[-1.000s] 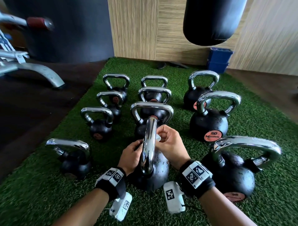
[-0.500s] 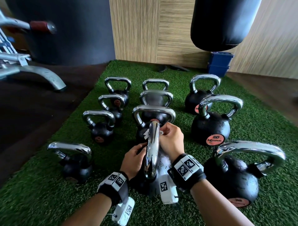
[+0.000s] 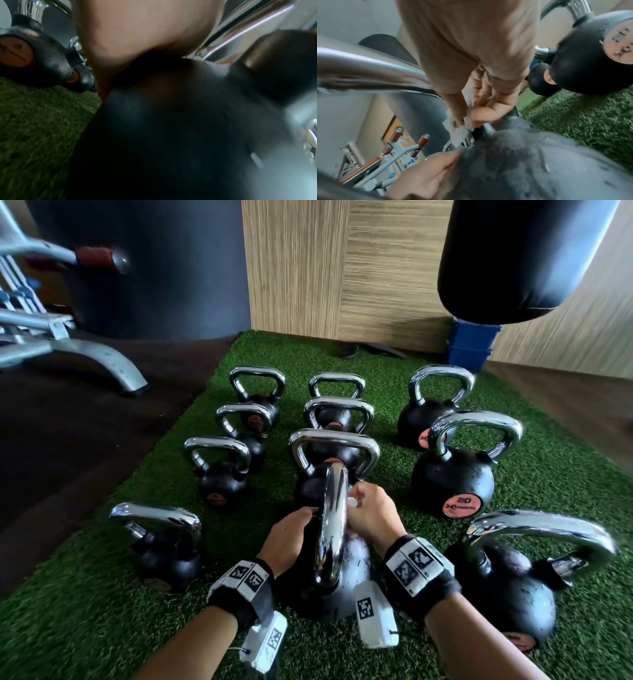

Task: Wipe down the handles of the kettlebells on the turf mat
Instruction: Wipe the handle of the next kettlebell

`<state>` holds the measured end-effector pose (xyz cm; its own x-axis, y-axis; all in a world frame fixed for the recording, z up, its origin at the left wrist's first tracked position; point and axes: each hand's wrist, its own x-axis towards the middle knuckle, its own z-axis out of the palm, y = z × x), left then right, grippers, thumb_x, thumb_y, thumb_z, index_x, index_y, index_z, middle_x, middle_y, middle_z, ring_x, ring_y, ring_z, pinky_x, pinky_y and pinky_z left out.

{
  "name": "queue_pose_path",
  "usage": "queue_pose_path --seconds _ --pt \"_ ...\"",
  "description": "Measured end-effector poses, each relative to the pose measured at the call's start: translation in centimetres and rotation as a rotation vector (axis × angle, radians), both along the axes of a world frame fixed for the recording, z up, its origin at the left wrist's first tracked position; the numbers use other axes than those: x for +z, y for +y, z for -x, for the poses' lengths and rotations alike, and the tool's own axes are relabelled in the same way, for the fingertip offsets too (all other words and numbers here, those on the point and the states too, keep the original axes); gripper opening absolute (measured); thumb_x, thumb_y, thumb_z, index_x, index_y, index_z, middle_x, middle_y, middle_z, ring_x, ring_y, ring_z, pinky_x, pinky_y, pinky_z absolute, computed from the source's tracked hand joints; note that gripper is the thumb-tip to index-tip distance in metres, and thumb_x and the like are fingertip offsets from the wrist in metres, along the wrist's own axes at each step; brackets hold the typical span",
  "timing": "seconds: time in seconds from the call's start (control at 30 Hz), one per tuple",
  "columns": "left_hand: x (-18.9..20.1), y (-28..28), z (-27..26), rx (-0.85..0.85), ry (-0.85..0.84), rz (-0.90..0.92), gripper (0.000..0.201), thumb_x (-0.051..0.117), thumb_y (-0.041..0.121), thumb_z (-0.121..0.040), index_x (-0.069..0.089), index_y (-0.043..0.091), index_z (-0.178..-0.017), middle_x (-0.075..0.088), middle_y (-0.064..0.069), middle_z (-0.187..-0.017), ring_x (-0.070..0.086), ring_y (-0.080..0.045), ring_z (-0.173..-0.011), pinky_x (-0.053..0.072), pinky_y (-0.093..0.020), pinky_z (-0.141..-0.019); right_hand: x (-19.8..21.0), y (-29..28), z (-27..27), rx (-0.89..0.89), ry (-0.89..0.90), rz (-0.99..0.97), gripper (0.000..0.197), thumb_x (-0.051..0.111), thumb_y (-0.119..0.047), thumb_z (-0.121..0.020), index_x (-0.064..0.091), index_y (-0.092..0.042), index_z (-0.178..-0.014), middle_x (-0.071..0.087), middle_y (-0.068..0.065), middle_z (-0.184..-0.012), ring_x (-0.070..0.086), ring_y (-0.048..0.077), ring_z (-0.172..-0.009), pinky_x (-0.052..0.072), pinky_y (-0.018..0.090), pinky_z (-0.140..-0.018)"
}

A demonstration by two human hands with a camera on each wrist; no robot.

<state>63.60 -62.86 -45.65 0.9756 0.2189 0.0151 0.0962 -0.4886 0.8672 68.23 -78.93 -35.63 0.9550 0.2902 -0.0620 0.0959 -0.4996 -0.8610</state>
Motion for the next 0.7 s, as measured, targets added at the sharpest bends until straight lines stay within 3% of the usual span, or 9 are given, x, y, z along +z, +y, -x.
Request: queue_pose_path --seconds 0.07,0.13,0.17,0.23,0.3,0.4,0.5,0.57,0.7 --pt "1.7 0.6 -0.9 0.001 0.063 0.182 0.024 0.059 0.014 -0.097 0.071 0.024 -0.115 0.071 -0.002 -0.123 0.062 -0.023 -0.123 0.042 -0.04 -0.113 0.4 -0.7 1.1 0.11 0.041 -0.041 0.015 0.068 -0.009 -0.086 0.058 -0.009 -0.098 0.068 0.01 -0.083 0.063 0.025 -0.062 0.057 0.037 -0.057" --pt "3.4 1.4 -2.2 -0.071 0.039 0.187 0.043 0.066 0.012 -0.083 0.064 0.025 -0.124 0.068 -0.01 -0.127 0.065 -0.029 -0.117 0.046 -0.046 -0.11 1.1 -1.3 2.4 0.2 0.15 -0.108 0.01 0.054 0.001 -0.093 0.057 -0.008 -0.097 0.059 0.007 -0.081 0.052 0.013 -0.057 0.046 0.02 -0.046" --pt "4.2 1.8 -2.8 -0.131 0.009 0.12 0.054 0.068 0.01 -0.08 0.057 0.032 -0.128 0.064 -0.009 -0.133 0.066 -0.024 -0.112 0.051 -0.041 -0.105 1.6 -1.7 3.1 0.233 0.196 -0.106 0.018 0.046 0.004 -0.095 0.057 -0.01 -0.089 0.057 0.004 -0.075 0.047 0.007 -0.052 0.039 0.015 -0.043" --pt "6.0 2.6 -3.9 -0.302 -0.082 0.038 0.076 0.074 0.001 -0.082 0.045 0.045 -0.137 0.059 0.0 -0.137 0.065 -0.004 -0.106 0.055 -0.022 -0.091 2.2 -2.5 4.2 0.293 0.242 -0.116 0.034 0.039 0.007 -0.094 0.061 -0.012 -0.075 0.055 -0.002 -0.062 0.044 0.005 -0.047 0.034 0.018 -0.046" --pt "7.4 2.8 -5.1 -0.508 -0.139 0.025 0.083 0.077 -0.001 -0.081 0.044 0.044 -0.143 0.06 0.007 -0.134 0.065 0.001 -0.109 0.052 -0.017 -0.085 3.1 -3.0 5.2 0.323 0.285 -0.182 0.037 0.041 0.005 -0.088 0.059 -0.014 -0.061 0.052 0.001 -0.06 0.043 0.011 -0.052 0.032 0.026 -0.05" --pt "8.4 2.2 -7.0 -0.575 -0.133 0.106 0.056 0.076 -0.004 -0.083 0.065 0.036 -0.121 0.07 0.003 -0.118 0.068 -0.008 -0.107 0.055 -0.025 -0.088 4.0 -3.1 6.1 0.367 0.359 -0.242 0.026 0.051 -0.017 -0.075 0.057 -0.021 -0.051 0.053 0.001 -0.062 0.044 0.014 -0.057 0.032 0.028 -0.056" --pt "8.1 1.2 -7.9 -0.522 -0.134 0.258 0.016 0.083 0.015 -0.08 0.069 0.024 -0.084 0.065 -0.001 -0.082 0.06 -0.015 -0.074 0.05 -0.032 -0.075 4.4 -2.6 6.6 0.472 0.25 -0.132 0.013 0.08 -0.036 -0.076 0.073 -0.025 -0.075 0.069 -0.014 -0.067 0.062 -0.001 -0.062 0.044 0.016 -0.058" --pt "7.6 1.0 -8.2 -0.483 -0.136 0.273 0.022 0.086 0.028 -0.075 0.065 0.023 -0.077 0.059 0.0 -0.075 0.054 -0.016 -0.069 0.047 -0.03 -0.071 4.2 -2.2 6.6 0.354 0.07 0.069 0.033 0.089 -0.049 -0.062 0.074 -0.03 -0.085 0.074 -0.018 -0.078 0.067 -0.005 -0.071 0.047 0.011 -0.059" --pt "7.4 1.4 -7.4 -0.37 -0.166 0.149 0.029 0.084 0.042 -0.074 0.065 0.021 -0.081 0.067 -0.007 -0.086 0.058 -0.02 -0.077 0.045 -0.036 -0.078 4.2 -2.1 6.3 0.254 -0.079 0.222 0.026 0.088 -0.051 -0.053 0.069 -0.037 -0.063 0.065 -0.021 -0.058 0.055 -0.008 -0.05 0.035 0.008 -0.041"
